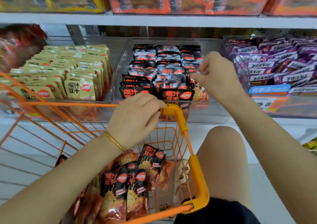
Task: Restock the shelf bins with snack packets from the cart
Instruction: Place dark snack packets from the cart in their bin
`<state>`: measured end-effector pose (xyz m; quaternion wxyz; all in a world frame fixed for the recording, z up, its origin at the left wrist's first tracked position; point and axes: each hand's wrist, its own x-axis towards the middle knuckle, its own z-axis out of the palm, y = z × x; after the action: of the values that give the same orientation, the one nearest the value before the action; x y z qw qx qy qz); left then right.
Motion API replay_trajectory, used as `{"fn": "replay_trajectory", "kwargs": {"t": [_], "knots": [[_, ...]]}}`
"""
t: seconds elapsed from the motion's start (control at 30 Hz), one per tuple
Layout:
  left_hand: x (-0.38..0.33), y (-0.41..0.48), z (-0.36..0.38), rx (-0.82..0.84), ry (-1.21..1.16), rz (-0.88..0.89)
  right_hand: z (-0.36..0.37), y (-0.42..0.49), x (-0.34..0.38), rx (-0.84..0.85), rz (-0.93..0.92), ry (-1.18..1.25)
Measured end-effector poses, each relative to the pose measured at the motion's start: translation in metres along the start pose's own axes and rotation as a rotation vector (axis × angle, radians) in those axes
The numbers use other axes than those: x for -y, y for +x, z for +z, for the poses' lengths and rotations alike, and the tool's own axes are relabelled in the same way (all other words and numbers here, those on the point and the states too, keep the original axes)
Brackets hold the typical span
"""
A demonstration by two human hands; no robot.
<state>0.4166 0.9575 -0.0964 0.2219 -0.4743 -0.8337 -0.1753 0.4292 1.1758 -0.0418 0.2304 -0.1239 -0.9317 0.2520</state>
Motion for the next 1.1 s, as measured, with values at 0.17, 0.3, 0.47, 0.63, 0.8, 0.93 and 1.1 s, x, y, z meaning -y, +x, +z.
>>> {"fn": "replay_trajectory", "kwargs": {"t": [0.17,0.3,0.47,0.63,0.8,0.93,1.1], "knots": [[0.028,-0.052,0.014,0.617,0.017,-0.273,0.034,-0.063,0.063,0.713,-0.399,-0.078],[0.039,-0.069,0.022,1.034,0.012,-0.449,0.118,-0.085,0.068,1.218,-0.467,-0.588],[0.045,-0.071,0.014,0.926,-0.087,-0.510,0.176,-0.098,0.050,1.404,-0.363,-0.912],[0.046,-0.073,0.018,0.902,-0.156,-0.553,0.156,-0.088,0.055,1.277,-0.273,-0.589],[0.038,-0.064,0.008,0.790,-0.502,-0.682,0.105,-0.066,0.069,1.144,-0.334,-0.382],[0.026,-0.044,-0.014,0.459,-0.857,-0.794,0.060,-0.060,0.057,0.885,-0.242,0.059],[0.016,0.004,-0.039,0.127,-0.801,-0.743,0.023,-0.056,0.028,0.688,-0.015,0.622]]}}
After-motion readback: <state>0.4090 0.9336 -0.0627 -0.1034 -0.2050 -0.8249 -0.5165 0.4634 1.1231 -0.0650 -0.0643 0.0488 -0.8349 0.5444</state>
